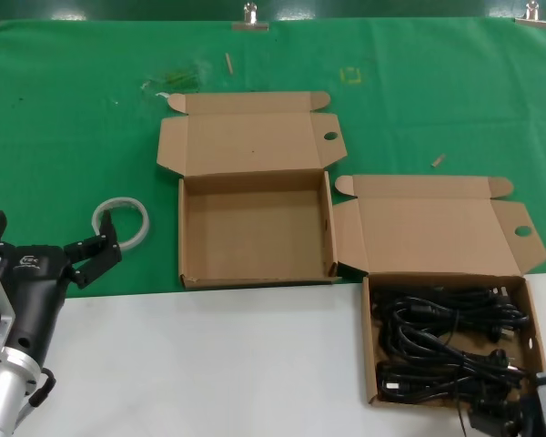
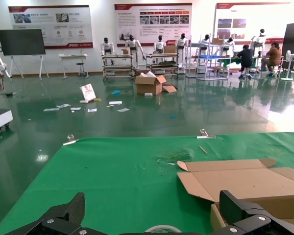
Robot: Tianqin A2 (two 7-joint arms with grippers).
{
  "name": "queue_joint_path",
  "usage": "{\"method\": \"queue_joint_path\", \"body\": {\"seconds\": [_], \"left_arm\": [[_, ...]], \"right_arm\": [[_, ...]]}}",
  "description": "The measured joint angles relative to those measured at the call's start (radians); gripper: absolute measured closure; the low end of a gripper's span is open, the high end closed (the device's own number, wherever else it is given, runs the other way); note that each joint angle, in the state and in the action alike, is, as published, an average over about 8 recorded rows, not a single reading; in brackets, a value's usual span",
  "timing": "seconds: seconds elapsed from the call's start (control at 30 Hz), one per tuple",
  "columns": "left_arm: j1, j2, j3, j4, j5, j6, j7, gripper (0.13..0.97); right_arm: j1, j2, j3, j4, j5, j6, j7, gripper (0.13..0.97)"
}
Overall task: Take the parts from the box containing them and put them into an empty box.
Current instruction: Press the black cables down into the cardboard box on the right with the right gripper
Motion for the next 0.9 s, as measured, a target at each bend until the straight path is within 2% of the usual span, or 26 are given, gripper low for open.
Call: {"method": "queue_joint_path", "body": {"seconds": [0.37,0.9], "left_arm": [[0.000,0.000,0.000,0.000,0.000,0.000,0.000,0.132],[0.000,0.000,0.000,0.000,0.000,0.000,0.000,0.132]], "right_arm": [[0.080,0.000,0.018,-0.053,0.038,0.013,-0.112,0.129],[0.183,0.000,-0.033,-0.143,0.040,0.057,-0.154,0.129]]}}
